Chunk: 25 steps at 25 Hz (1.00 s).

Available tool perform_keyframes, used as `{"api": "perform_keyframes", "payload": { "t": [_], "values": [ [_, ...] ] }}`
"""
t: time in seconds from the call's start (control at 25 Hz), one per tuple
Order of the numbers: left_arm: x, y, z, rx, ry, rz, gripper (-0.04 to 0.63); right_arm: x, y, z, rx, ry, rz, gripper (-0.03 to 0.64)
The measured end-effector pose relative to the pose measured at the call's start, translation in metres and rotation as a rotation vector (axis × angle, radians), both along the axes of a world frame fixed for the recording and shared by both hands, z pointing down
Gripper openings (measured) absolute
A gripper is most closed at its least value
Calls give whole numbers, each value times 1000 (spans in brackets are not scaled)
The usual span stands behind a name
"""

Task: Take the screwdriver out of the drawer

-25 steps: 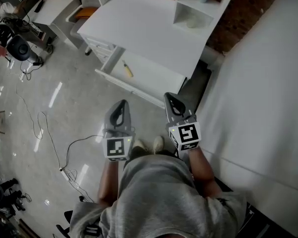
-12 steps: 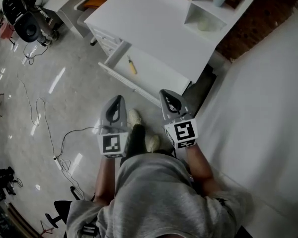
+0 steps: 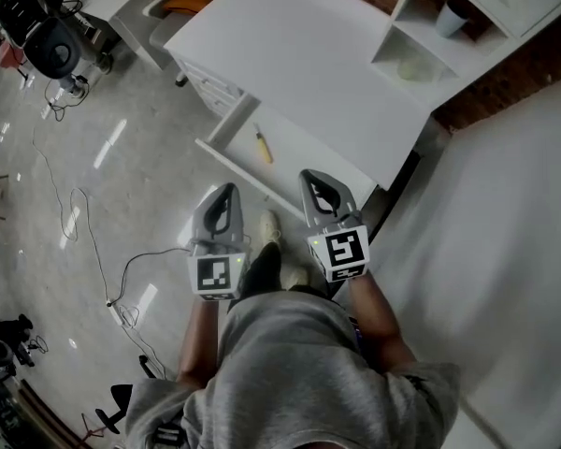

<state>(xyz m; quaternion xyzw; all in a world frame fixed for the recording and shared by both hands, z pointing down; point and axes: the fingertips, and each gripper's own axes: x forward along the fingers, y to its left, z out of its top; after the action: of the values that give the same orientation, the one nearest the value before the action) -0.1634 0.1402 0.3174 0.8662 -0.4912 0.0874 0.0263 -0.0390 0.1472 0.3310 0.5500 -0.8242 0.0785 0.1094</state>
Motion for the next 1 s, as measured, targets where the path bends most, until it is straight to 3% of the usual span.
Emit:
{"api": "perform_keyframes", "payload": {
  "t": [0.6, 1.0],
  "values": [
    [-42, -147, 43, -100, 23, -12, 11, -50, -152, 47, -126, 40, -43, 3],
    [-56, -195, 105, -204, 28, -21, 11, -65, -204, 116, -269, 79, -75, 3]
  ]
}}
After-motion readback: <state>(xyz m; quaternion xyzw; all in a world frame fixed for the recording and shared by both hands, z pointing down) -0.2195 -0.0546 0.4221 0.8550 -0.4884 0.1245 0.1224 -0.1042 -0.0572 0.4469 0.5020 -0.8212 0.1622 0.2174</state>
